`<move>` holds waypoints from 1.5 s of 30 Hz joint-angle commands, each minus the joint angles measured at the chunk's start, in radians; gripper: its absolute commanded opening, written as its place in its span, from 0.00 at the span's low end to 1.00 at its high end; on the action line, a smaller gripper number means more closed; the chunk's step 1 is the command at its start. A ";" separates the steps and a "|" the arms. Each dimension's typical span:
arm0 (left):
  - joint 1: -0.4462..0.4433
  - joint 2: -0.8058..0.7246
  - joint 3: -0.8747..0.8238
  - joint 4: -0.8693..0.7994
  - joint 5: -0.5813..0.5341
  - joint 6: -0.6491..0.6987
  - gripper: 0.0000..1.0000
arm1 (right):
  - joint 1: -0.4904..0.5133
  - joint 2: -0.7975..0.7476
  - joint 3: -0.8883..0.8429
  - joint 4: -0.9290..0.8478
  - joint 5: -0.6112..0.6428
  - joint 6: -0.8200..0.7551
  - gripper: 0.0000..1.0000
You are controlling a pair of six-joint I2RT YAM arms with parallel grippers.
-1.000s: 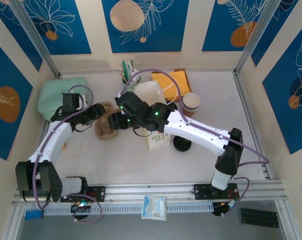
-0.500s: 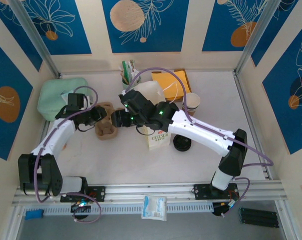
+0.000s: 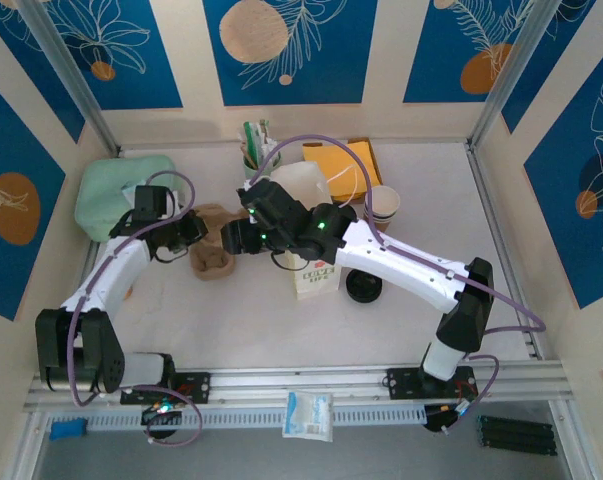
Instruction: Pack the takeout coffee
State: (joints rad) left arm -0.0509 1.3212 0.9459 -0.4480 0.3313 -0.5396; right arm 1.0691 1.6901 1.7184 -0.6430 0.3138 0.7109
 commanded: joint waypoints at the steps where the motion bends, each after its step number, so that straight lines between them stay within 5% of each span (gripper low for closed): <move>1: -0.007 -0.040 0.041 -0.034 0.003 0.025 0.07 | 0.001 -0.028 -0.016 0.014 -0.002 0.012 0.56; 15: -0.001 -0.200 0.123 -0.211 -0.170 0.115 0.02 | -0.011 -0.010 0.017 0.010 -0.028 -0.008 0.57; 27: 0.005 -0.385 0.055 -0.246 0.002 0.158 0.02 | -0.025 0.037 0.111 -0.101 -0.074 -0.081 0.68; 45: 0.005 -0.543 0.106 -0.394 -0.011 0.159 0.02 | 0.012 0.270 0.485 -0.329 0.049 -0.177 0.72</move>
State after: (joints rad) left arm -0.0498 0.7986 1.0138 -0.8017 0.3241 -0.3977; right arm 1.0725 1.9400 2.1548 -0.9085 0.3252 0.5629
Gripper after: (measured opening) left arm 0.072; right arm 0.719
